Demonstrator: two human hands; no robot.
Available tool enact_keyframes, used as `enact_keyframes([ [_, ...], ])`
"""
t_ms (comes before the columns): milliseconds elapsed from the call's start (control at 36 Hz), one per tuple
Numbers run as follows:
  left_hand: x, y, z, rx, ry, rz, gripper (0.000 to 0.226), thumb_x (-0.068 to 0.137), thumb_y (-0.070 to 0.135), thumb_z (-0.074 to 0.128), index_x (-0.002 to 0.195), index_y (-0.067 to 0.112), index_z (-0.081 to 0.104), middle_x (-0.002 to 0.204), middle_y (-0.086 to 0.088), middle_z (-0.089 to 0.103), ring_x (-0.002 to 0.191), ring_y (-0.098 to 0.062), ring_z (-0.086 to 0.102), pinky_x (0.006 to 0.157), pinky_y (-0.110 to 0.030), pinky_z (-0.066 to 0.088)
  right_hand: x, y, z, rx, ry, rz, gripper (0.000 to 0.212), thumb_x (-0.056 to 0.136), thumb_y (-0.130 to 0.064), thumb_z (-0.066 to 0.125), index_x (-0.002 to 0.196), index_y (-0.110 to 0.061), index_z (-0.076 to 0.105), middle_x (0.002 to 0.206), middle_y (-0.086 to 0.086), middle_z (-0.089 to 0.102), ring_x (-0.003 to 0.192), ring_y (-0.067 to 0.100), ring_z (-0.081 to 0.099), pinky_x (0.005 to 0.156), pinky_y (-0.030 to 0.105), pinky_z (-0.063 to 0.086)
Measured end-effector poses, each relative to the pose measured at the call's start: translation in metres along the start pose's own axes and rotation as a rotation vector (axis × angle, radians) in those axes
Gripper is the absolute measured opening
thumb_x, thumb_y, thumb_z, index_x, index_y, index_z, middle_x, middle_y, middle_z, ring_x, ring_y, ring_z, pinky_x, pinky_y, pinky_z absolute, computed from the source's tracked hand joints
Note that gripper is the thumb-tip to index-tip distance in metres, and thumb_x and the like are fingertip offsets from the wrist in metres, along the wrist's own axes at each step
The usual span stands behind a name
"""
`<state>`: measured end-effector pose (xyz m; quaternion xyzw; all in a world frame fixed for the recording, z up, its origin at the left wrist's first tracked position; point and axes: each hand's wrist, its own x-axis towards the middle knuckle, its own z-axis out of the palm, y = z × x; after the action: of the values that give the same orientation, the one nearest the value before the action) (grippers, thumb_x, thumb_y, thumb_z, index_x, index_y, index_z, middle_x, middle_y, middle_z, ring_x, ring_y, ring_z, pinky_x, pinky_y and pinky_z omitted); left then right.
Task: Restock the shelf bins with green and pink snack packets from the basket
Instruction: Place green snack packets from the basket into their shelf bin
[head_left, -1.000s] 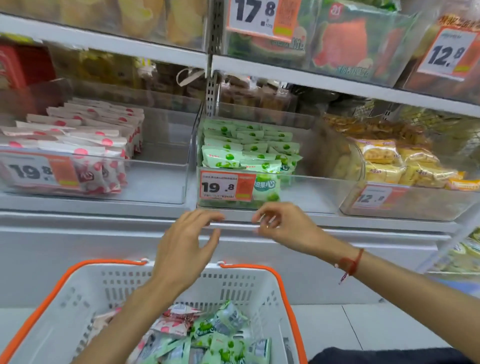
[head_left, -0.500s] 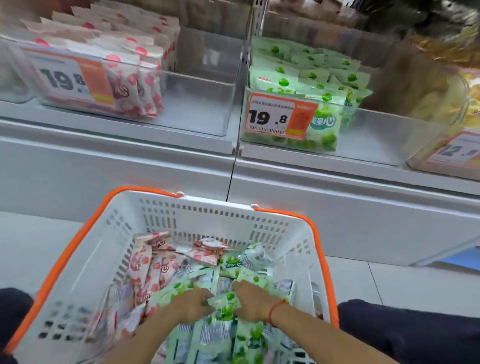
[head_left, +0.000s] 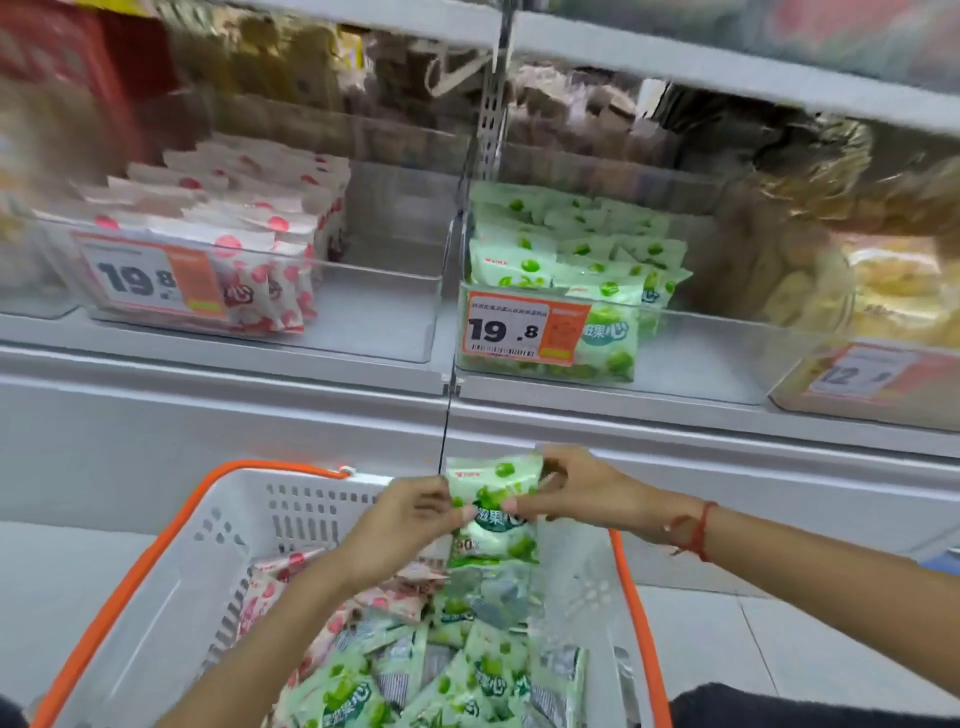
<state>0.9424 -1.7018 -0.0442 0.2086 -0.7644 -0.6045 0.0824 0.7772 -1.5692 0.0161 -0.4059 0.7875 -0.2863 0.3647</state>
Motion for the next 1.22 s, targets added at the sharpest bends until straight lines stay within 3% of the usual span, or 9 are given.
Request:
enact_keyframes([
  [83, 0.010, 0.044, -0.003, 0.014, 0.119, 0.144, 0.030, 0.076, 0.039, 0.069, 0.096, 0.016, 0.071, 0.089, -0.007, 0.071, 0.086, -0.017, 0.068, 0.080, -0.027, 0.053, -0.014, -0.021, -0.028, 0.102, 0.079, 0.002, 0.050, 0.078, -0.028, 0.076, 0.121, -0.008, 0.058, 0.114, 0.012, 0.065, 0.094, 0.021, 0.066, 0.078, 0.031, 0.055],
  [222, 0.028, 0.112, 0.006, 0.045, 0.226, 0.384, 0.016, 0.085, 0.014, 0.069, 0.077, 0.028, 0.066, 0.069, 0.018, 0.067, 0.068, 0.003, 0.062, 0.068, -0.016, 0.049, -0.039, -0.042, -0.067, 0.250, 0.236, -0.126, 0.025, 0.084, -0.014, 0.070, 0.109, -0.016, 0.067, 0.101, -0.003, 0.073, 0.092, 0.008, 0.069, 0.074, 0.016, 0.053],
  [361, 0.053, 0.146, 0.006, 0.473, 0.421, 0.630, 0.023, 0.087, 0.045, 0.061, 0.106, 0.033, 0.066, 0.104, 0.021, 0.066, 0.102, 0.000, 0.055, 0.089, -0.021, 0.036, -0.057, -0.052, -0.126, 0.313, 0.518, -0.207, 0.022, 0.085, -0.017, 0.069, 0.106, -0.009, 0.070, 0.093, -0.001, 0.075, 0.086, 0.011, 0.070, 0.078, 0.028, 0.054],
  [528, 0.080, 0.154, -0.005, 0.925, 0.511, 0.644, 0.026, 0.093, 0.035, 0.058, 0.119, 0.031, 0.061, 0.115, 0.014, 0.062, 0.113, -0.013, 0.049, 0.096, -0.026, 0.021, -0.030, -0.045, -0.185, 0.162, 0.856, -0.122, 0.008, 0.086, -0.014, 0.069, 0.087, -0.007, 0.067, 0.069, 0.000, 0.059, 0.048, -0.004, 0.051, 0.041, 0.008, 0.034],
  [695, 0.084, 0.149, -0.004, 0.850, 0.520, 0.658, 0.025, 0.094, 0.040, 0.054, 0.116, 0.033, 0.064, 0.111, 0.016, 0.066, 0.105, -0.010, 0.056, 0.085, -0.023, 0.024, 0.024, -0.030, -0.211, -0.051, 0.542, 0.331, 0.038, 0.079, -0.030, 0.076, 0.069, -0.011, 0.044, 0.073, 0.001, 0.042, 0.069, 0.016, 0.044, 0.059, 0.027, 0.038],
  [778, 0.085, 0.148, -0.004, 0.847, 0.523, 0.655, 0.025, 0.094, 0.041, 0.054, 0.116, 0.033, 0.064, 0.110, 0.016, 0.067, 0.104, -0.009, 0.056, 0.085, -0.024, 0.024, 0.042, -0.031, -0.216, -0.028, 0.537, 0.348, 0.032, 0.079, -0.022, 0.076, 0.071, -0.008, 0.049, 0.069, 0.006, 0.048, 0.067, 0.010, 0.049, 0.071, 0.028, 0.048],
  [945, 0.087, 0.145, -0.005, 0.838, 0.532, 0.656, 0.026, 0.093, 0.042, 0.054, 0.116, 0.034, 0.064, 0.110, 0.016, 0.067, 0.103, -0.010, 0.055, 0.089, -0.026, 0.026, 0.066, -0.024, -0.216, 0.262, 0.566, 0.321, 0.041, 0.070, -0.001, 0.080, 0.104, -0.002, 0.056, 0.093, 0.014, 0.064, 0.067, 0.016, 0.062, 0.045, 0.021, 0.055],
  [1083, 0.087, 0.144, -0.005, 0.837, 0.527, 0.643, 0.026, 0.094, 0.042, 0.054, 0.117, 0.035, 0.063, 0.109, 0.016, 0.067, 0.102, -0.010, 0.054, 0.088, -0.024, 0.024, 0.076, -0.013, -0.212, 0.114, 0.578, 0.343, 0.064, 0.064, -0.020, 0.088, 0.113, 0.003, 0.055, 0.096, 0.016, 0.068, 0.083, 0.022, 0.066, 0.086, 0.037, 0.056],
  [1222, 0.083, 0.148, -0.005, 0.844, 0.495, 0.604, 0.028, 0.094, 0.043, 0.052, 0.119, 0.035, 0.061, 0.113, 0.016, 0.065, 0.103, -0.009, 0.052, 0.090, -0.024, 0.024, 0.066, -0.022, -0.209, 0.017, 0.543, 0.330, 0.061, 0.071, -0.021, 0.083, 0.110, 0.005, 0.045, 0.112, 0.015, 0.062, 0.099, 0.025, 0.063, 0.087, 0.037, 0.053],
])
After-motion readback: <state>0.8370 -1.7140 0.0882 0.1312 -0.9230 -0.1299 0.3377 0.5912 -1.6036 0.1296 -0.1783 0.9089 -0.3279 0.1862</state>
